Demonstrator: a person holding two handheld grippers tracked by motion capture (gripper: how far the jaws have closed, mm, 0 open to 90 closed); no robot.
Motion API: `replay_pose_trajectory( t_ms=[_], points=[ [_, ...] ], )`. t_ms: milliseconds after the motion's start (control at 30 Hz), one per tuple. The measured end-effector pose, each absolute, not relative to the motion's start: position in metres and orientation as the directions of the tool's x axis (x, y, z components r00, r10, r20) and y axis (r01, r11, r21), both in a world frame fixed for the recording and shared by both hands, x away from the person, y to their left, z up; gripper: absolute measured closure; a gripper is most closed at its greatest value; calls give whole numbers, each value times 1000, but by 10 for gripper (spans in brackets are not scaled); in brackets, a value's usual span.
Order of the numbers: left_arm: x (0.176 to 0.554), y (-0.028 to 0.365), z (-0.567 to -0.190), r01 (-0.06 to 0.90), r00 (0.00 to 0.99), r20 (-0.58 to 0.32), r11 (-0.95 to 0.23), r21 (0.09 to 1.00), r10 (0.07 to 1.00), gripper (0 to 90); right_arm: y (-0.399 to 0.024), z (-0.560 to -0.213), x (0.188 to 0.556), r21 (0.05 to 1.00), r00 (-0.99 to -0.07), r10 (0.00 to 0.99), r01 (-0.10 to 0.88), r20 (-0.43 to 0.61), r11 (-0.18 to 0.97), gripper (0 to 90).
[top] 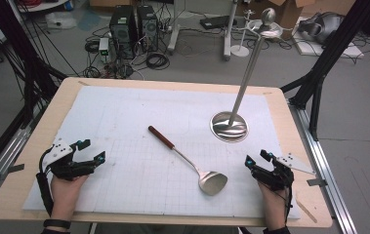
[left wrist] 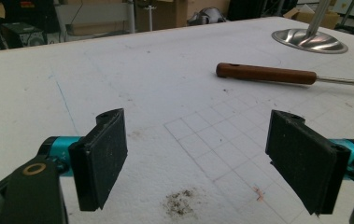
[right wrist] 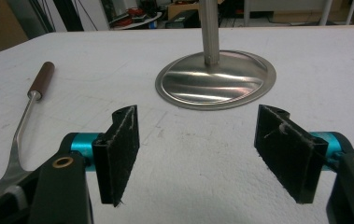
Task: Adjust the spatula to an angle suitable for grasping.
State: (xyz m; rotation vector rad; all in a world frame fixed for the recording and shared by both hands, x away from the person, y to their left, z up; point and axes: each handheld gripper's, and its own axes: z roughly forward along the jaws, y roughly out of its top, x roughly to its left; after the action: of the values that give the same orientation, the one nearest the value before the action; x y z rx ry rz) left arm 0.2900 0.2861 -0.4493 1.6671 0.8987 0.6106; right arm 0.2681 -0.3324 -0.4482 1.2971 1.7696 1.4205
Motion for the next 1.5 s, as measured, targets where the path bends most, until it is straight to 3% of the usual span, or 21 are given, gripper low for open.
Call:
replay_pose_trajectory(
  t_ms=[400,733,1167,1500],
  points=[
    [289,285,-449,244,579,-49,-116,963,814,210,-332,-446,267,939,-413,899,343,149,2,298],
    [288,286,-449,237,580,-36,-126,963,814,210,-320,-425,269,936,-490,860,349,142,44,297],
    [288,285,-449,236,578,-38,-123,964,815,213,-273,-398,282,914,-637,762,368,115,170,318],
    [288,285,-449,238,578,-40,-122,964,815,213,-240,-390,293,884,-689,714,404,124,236,304]
  ],
)
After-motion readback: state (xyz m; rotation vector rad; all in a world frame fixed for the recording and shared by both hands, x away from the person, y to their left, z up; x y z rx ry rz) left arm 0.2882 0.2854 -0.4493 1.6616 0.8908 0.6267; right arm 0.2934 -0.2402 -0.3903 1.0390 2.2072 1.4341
